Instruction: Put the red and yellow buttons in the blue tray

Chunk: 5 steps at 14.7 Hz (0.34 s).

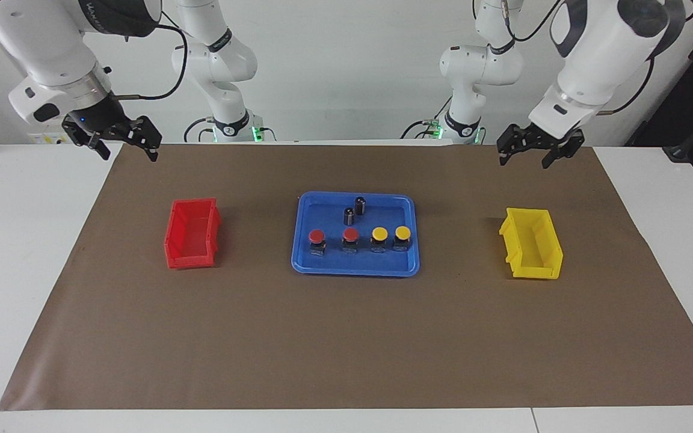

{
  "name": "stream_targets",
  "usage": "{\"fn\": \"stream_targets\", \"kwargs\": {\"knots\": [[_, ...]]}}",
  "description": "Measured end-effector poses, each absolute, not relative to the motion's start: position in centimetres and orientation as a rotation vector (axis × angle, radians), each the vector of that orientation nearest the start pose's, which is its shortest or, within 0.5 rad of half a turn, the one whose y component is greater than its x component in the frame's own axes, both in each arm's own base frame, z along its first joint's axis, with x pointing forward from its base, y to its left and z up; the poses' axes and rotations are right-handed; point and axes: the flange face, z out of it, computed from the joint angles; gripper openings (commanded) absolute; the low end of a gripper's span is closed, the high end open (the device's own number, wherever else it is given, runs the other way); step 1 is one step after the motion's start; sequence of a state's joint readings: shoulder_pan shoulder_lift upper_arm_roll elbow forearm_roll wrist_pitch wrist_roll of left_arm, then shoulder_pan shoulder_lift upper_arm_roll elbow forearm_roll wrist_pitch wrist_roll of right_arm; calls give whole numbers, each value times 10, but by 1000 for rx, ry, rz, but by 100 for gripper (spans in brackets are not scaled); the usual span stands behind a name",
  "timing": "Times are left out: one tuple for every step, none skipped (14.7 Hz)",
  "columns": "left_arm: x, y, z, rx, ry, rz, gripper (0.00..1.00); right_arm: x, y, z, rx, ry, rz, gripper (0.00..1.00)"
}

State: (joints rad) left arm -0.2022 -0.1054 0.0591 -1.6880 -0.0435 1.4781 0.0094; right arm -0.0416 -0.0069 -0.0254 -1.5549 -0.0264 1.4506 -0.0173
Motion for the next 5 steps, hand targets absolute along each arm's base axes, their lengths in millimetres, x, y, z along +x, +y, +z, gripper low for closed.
{"fn": "stream_targets", "kwargs": {"knots": [[500,-67,627,-3174,234,158,100,538,-39,626,-3159,81,156,100],[497,-60,635,-3177,235,139,100,538,-39,626,-3159,81,156,100],[494,-52,642,-3180,251,117,100,538,-39,626,-3159,81,156,100],[493,-44,647,-3176,268,99,100,538,-39,626,-3159,81,156,100],[492,-38,650,-3167,279,84,100,538,-39,626,-3159,81,156,100]]}}
